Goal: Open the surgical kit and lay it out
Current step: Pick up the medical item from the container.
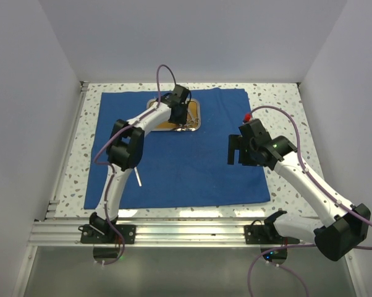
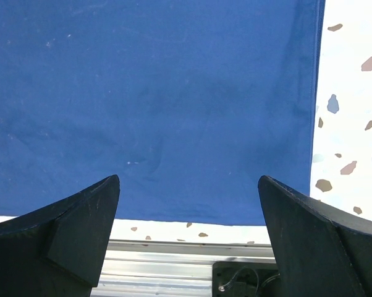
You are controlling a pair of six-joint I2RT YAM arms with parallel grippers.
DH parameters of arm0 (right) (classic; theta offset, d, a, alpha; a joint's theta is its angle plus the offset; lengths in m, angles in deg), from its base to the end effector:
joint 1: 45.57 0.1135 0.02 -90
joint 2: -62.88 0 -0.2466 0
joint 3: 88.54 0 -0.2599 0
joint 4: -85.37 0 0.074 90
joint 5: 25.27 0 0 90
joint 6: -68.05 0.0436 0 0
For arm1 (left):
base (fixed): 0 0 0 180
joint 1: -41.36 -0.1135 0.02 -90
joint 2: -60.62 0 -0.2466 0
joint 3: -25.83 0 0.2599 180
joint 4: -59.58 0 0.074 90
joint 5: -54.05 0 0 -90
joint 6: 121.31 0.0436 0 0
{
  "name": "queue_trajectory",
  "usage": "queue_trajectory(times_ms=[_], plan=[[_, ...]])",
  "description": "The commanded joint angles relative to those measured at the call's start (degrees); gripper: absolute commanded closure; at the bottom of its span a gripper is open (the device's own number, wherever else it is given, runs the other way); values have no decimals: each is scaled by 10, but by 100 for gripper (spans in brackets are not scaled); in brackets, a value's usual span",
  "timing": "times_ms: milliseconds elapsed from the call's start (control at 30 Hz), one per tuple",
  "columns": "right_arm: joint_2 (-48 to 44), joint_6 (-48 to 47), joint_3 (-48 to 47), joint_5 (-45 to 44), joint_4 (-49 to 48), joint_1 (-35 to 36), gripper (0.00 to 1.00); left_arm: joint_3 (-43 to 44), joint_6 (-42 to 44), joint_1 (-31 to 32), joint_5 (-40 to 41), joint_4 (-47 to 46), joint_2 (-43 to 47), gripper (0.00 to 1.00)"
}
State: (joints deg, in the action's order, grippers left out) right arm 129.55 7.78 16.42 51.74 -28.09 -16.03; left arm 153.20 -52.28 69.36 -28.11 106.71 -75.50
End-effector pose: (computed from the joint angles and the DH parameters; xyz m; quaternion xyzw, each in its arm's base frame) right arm 0.2144 0.1102 0.2788 0.0326 0.9554 0.0402 0.2906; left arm 0.4622 -0.2390 0.1479 0.0385 0.9532 -0.0618 0.2935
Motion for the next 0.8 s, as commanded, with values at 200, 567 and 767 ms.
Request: queue_trajectory(times_ms=[200, 567, 767], plan=[[-4, -44, -7, -12, 9, -3, 1, 15, -70, 7, 29, 43, -73, 61], [-1, -85, -16, -17, 14, -10, 2, 113, -96, 4, -22, 66, -162, 100], [0, -91, -17, -9, 5, -12, 2, 140, -78, 4, 21, 82, -90, 100]])
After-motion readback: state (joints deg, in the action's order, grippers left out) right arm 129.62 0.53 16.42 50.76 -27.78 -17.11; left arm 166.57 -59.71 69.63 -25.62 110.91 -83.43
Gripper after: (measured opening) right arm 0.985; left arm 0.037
